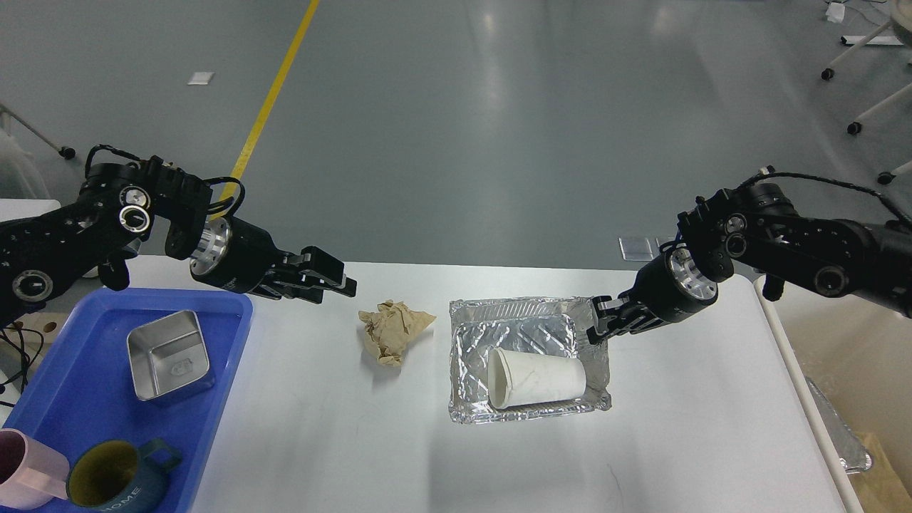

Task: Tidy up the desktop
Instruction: 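Release the cup and withdraw the left arm toward the blue bin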

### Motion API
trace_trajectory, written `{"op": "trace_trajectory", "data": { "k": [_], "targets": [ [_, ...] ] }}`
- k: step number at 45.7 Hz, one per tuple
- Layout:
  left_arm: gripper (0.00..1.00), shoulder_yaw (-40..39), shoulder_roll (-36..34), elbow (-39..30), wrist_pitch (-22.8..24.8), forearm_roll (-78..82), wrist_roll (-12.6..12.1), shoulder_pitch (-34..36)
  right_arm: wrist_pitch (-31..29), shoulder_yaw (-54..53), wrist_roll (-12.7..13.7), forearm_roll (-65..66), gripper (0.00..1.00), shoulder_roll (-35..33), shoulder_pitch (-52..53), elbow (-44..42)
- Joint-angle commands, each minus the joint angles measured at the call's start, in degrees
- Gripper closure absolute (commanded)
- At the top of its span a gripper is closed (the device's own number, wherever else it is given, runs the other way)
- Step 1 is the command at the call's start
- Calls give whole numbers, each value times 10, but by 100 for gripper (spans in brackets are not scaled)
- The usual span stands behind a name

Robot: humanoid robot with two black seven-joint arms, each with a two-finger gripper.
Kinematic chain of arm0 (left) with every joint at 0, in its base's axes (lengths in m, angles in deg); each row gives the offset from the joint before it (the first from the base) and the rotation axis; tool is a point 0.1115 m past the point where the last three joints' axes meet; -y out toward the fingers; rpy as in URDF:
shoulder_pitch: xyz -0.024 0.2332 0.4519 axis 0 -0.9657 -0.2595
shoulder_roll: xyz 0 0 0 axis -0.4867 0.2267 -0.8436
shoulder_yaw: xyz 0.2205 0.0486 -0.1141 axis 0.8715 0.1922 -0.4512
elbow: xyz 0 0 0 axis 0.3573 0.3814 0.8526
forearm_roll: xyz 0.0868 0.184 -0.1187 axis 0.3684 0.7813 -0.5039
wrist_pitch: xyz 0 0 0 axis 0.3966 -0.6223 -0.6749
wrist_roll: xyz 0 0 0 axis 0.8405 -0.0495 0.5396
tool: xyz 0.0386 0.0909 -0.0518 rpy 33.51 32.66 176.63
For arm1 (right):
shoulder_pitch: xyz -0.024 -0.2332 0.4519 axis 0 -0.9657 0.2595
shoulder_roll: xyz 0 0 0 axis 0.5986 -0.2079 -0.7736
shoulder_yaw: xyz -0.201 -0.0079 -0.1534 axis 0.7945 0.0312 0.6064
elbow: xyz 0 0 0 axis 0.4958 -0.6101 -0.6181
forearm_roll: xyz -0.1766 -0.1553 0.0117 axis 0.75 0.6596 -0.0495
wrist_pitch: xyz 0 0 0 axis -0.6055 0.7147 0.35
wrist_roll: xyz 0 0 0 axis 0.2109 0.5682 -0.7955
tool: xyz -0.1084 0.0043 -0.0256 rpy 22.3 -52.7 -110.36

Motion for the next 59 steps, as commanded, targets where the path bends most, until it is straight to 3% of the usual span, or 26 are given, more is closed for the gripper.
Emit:
{"op": "trace_trajectory", "data": {
  "k": [1,8,22,35,41,46,50,59],
  "targets": [
    [34,-79,0,4,-2,-21,-2,-16,2,-1,1,0,100,0,-3,0],
    [34,-123,-4,18,-20,-56,9,-35,3,-3,0,0,100,0,-5,-2],
    [35,-307,2,39,-240,-105,11,-148,5,-3,1,-1,100,7,-6,-8],
    [34,-412,35,123,-336,-166,11,-150,6,-4,1,-2,100,9,-13,-17],
    [32,-524,78,151,-410,-162,13,-154,14,-10,1,-2,100,9,-25,-17],
    [28,-628,135,158,-413,-139,-12,-163,20,-17,3,-2,100,21,-40,-20],
    [21,-643,141,153,-408,-130,-32,-165,21,-17,3,-2,100,24,-41,-23],
    [18,-652,160,146,-366,-134,-13,-191,20,-18,2,-2,100,25,-39,-28]
  ]
}}
